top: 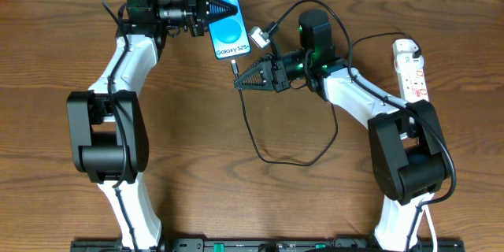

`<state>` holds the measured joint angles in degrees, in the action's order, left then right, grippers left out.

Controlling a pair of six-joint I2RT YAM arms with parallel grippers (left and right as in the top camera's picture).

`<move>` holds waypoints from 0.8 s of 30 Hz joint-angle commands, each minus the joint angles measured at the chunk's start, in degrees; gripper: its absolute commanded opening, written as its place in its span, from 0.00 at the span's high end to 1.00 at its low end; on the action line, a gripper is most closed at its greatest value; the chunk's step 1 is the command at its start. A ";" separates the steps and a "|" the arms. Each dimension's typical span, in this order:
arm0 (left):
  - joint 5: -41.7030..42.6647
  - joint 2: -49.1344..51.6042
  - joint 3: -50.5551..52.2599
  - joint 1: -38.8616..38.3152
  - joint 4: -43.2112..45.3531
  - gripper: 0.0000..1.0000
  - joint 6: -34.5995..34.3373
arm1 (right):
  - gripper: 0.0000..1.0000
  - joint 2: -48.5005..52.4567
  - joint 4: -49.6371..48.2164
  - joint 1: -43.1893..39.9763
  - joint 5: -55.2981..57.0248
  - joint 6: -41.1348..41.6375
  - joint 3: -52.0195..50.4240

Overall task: Plug charger to phone and switch on socket
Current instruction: 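Align the plug under the phone held by the left gripper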

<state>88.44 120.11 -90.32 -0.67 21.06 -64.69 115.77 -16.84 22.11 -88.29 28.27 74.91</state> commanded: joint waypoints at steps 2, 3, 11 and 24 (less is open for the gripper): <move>1.57 -1.29 -0.11 -0.07 0.57 0.93 0.39 | 0.99 -0.28 -0.39 0.07 -1.09 0.42 0.24; 1.57 -1.29 -0.11 -0.07 0.55 0.92 0.55 | 0.99 -0.28 -0.59 0.07 -1.09 0.42 0.24; 1.60 -1.29 -0.11 -0.07 0.55 0.92 0.55 | 0.99 -0.28 -1.03 0.07 -1.09 0.42 0.24; 1.60 -1.29 -0.11 -0.07 0.55 0.93 2.08 | 0.99 -0.28 -1.64 -0.09 -1.09 0.44 0.24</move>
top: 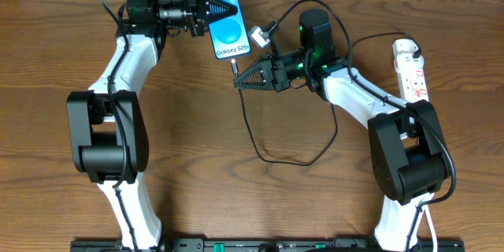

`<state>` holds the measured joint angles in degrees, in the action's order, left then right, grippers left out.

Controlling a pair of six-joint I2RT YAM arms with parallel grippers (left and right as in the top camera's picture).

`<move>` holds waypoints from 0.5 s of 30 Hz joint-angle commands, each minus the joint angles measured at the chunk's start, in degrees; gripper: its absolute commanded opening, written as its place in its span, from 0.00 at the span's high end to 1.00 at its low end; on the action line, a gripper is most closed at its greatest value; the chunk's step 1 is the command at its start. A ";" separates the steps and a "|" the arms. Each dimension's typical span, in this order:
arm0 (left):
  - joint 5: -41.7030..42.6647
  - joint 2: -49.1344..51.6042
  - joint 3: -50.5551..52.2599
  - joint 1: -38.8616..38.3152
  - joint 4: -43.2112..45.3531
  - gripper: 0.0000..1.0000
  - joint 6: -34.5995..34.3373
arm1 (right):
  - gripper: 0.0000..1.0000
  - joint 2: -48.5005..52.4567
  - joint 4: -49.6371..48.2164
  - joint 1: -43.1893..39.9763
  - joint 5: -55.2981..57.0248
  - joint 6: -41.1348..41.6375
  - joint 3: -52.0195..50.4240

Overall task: Plug charger to phone and switch on socket
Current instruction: 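Align the plug under the phone held by the left gripper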

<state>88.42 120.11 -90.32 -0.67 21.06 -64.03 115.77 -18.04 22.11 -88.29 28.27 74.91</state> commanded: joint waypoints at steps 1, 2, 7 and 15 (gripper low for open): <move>1.62 -1.29 -0.11 -0.07 0.55 0.93 1.42 | 0.99 -0.28 -0.48 -0.17 -1.09 0.44 0.24; 1.62 -1.29 -0.11 -0.07 0.55 0.92 1.42 | 0.99 -0.28 -0.61 -0.31 -1.09 0.46 0.24; 1.62 -1.29 -0.11 -0.07 0.55 0.93 1.42 | 0.99 -0.28 -0.63 -0.87 -1.07 0.46 0.24; 1.62 -1.29 -0.11 -0.09 0.52 0.93 1.84 | 0.99 -0.28 -1.55 -1.14 -1.03 0.74 0.24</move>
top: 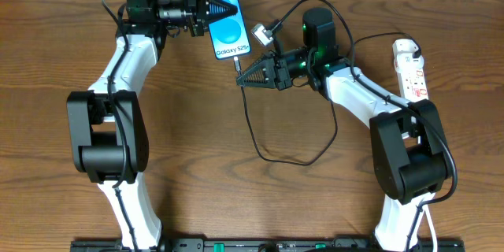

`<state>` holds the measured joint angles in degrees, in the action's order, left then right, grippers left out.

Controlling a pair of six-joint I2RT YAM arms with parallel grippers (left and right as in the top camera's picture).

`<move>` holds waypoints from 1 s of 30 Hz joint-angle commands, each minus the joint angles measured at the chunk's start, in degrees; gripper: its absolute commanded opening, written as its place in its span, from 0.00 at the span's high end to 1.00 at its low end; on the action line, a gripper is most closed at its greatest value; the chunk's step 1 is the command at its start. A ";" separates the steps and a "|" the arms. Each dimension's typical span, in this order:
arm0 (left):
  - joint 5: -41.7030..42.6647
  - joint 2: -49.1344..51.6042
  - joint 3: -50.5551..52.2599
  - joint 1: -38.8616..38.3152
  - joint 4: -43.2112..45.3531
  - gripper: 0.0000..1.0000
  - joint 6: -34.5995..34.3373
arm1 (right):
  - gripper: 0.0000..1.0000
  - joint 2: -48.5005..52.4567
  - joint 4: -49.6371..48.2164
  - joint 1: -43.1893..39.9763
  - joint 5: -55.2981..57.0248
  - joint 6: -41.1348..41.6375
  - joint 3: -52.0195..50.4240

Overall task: Plug charger to phone and switch on socket
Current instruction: 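Align the plug under the phone held by the left gripper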

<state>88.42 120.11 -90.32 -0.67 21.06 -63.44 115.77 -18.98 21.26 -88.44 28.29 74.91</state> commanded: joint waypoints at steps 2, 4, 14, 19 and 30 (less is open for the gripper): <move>1.62 -1.29 -0.11 -0.09 0.52 0.93 1.27 | 0.99 -0.28 -1.11 -0.28 -0.85 1.46 0.24; 1.62 -1.29 -0.11 -0.09 0.52 0.93 1.27 | 0.99 -0.28 -1.46 -0.28 -0.83 1.53 0.24; 1.60 -1.29 -0.11 -0.17 0.52 0.93 1.22 | 0.99 -0.28 -1.40 -0.26 0.00 1.92 0.24; 1.60 -1.29 -0.11 -1.09 0.55 0.93 1.20 | 0.99 -0.28 -1.40 -0.26 0.46 2.16 0.24; 1.60 -1.29 -0.11 -1.77 0.57 0.92 1.22 | 0.99 -0.28 -1.40 -0.28 0.48 2.54 0.24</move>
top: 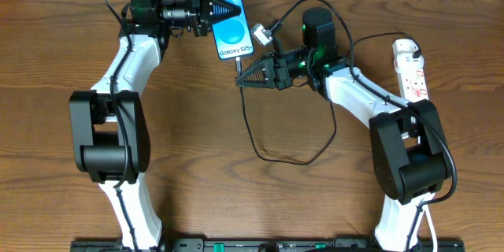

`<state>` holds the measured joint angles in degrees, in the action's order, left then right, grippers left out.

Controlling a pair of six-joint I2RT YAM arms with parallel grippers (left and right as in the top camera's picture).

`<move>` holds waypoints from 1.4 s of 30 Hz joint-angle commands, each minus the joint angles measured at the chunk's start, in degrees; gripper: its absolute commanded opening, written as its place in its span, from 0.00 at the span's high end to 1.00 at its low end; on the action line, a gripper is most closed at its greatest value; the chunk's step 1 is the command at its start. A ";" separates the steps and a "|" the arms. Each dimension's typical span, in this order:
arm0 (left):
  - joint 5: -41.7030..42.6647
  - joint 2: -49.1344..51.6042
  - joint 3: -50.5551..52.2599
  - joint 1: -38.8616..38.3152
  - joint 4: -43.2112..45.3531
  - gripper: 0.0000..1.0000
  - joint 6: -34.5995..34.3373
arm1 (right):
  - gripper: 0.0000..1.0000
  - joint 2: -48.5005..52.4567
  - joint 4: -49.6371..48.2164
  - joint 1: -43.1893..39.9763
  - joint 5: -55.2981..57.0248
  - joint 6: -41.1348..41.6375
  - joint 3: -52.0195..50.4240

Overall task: Plug charger to phone and switch on socket
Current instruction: 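Align the plug under the phone held by the left gripper, then push the plug up into the phone's charging port with the right gripper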

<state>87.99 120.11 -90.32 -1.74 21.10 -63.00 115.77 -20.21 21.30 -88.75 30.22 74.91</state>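
Observation:
The phone, its blue screen up, lies at the far middle of the table. My left gripper reaches in from the left over the phone's upper part and looks shut on it. The black charger cable ends in a plug that touches the phone's lower edge; whether it is seated I cannot tell. My right gripper comes in from the right and is shut on the cable just below the plug. The white socket strip lies at the far right; its switch is too small to read.
The cable runs from the plug toward me, loops across the middle of the table and passes under my right arm. The table's far edge runs just behind the phone. Both arm bases stand at the near edge.
My left gripper and the phone have shifted together slightly to the right. The right gripper with the plug has stayed where it was, so the plug sits more squarely under the phone's lower edge.
At first my left gripper rested on the phone and the right held the plug a little below the phone's lower edge. The right gripper then stood slightly higher and further right, with the plug at that edge. Now the phone has shifted right to meet it.

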 commanded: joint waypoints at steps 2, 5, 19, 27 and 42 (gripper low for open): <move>2.03 -1.29 -0.11 -0.70 0.50 0.93 0.79 | 0.99 -0.28 -0.15 -0.33 0.79 0.63 0.24; 2.03 -1.29 -0.11 -0.70 0.57 0.93 0.79 | 0.99 -0.28 -0.15 -0.37 0.76 0.66 0.24; 2.03 -1.29 -0.11 -0.72 0.72 0.92 0.81 | 0.99 -0.28 -0.17 -2.19 4.85 4.74 0.24; 2.03 -1.29 -0.11 -0.72 0.72 0.93 1.05 | 0.99 -0.28 -0.20 -2.14 5.88 5.60 0.24; 2.03 -1.29 -0.11 -0.72 0.70 0.93 1.44 | 0.99 -0.28 -10.91 -2.14 6.78 13.49 0.24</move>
<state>86.21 120.11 -90.32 -1.61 21.45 -63.20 115.79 -29.91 19.94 -86.76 40.75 74.39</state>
